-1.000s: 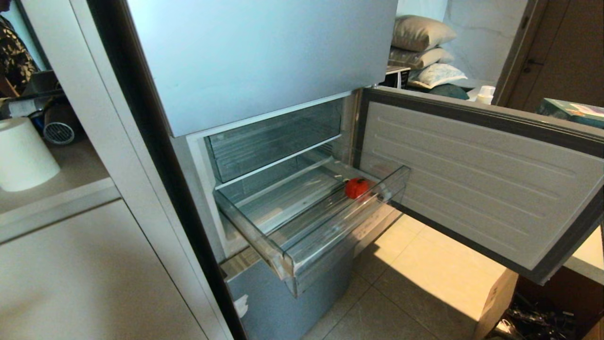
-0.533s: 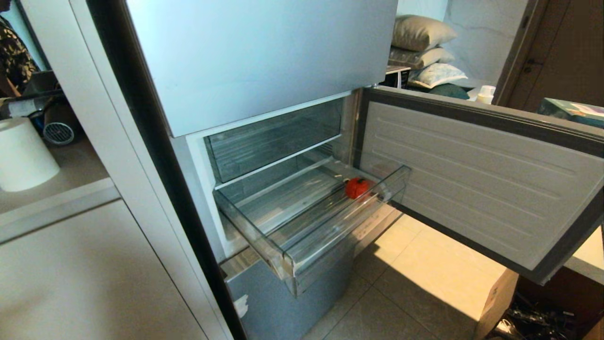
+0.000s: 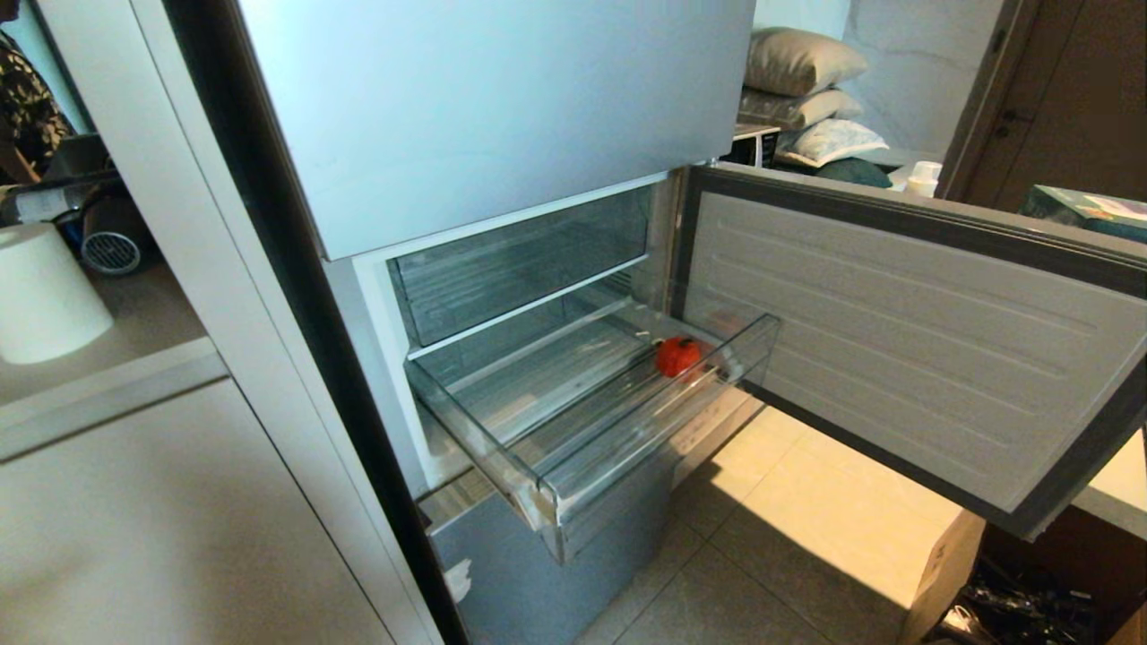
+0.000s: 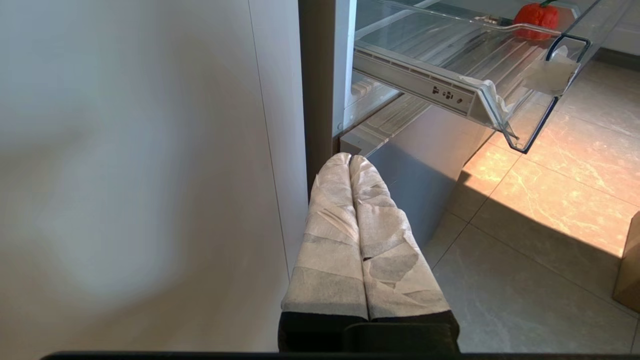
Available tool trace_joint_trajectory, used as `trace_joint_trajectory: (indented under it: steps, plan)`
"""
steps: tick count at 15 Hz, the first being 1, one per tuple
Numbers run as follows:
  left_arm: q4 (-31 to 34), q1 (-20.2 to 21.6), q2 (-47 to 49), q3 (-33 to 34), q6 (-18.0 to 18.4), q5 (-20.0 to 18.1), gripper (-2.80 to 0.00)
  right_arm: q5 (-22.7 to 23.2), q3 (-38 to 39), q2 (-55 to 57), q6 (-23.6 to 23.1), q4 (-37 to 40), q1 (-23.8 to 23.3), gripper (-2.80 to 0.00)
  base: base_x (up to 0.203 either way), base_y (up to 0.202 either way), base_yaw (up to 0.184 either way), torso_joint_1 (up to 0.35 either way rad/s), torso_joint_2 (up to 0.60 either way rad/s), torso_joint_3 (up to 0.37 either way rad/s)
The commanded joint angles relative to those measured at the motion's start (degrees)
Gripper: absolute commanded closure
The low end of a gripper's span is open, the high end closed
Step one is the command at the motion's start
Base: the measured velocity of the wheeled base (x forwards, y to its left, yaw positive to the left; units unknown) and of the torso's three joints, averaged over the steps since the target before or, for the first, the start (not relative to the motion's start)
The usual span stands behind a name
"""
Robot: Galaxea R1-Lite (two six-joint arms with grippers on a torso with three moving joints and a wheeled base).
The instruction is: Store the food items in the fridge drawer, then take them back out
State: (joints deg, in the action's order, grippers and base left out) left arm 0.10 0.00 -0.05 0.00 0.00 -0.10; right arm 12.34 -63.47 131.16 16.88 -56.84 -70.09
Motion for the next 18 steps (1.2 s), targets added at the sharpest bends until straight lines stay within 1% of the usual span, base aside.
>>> trace_joint_trajectory:
  steps: [1,7,12,18]
  plan:
    - [0.0,0.0,0.0,0.1,0.0,0.0,0.00,0.1,-3.4,4.1,0.2,-0.1,0.5,0.00,0.000,0.000,0.000,0.000,0.00,0.000]
    - [0.0,0.0,0.0,0.1,0.0,0.0,0.00,-0.3,-13.8,9.4,0.5,0.2,3.4,0.00,0.000,0.000,0.000,0.000,0.00,0.000]
    - [0.0,0.0,0.0,0.1,0.0,0.0,0.00,-0.5,-16.3,11.0,0.3,2.7,4.3,0.00,0.000,0.000,0.000,0.000,0.00,0.000]
    - [0.0,0.0,0.0,0.1,0.0,0.0,0.00,-0.8,-18.8,13.7,-0.3,2.9,4.4,0.00,0.000,0.000,0.000,0.000,0.00,0.000]
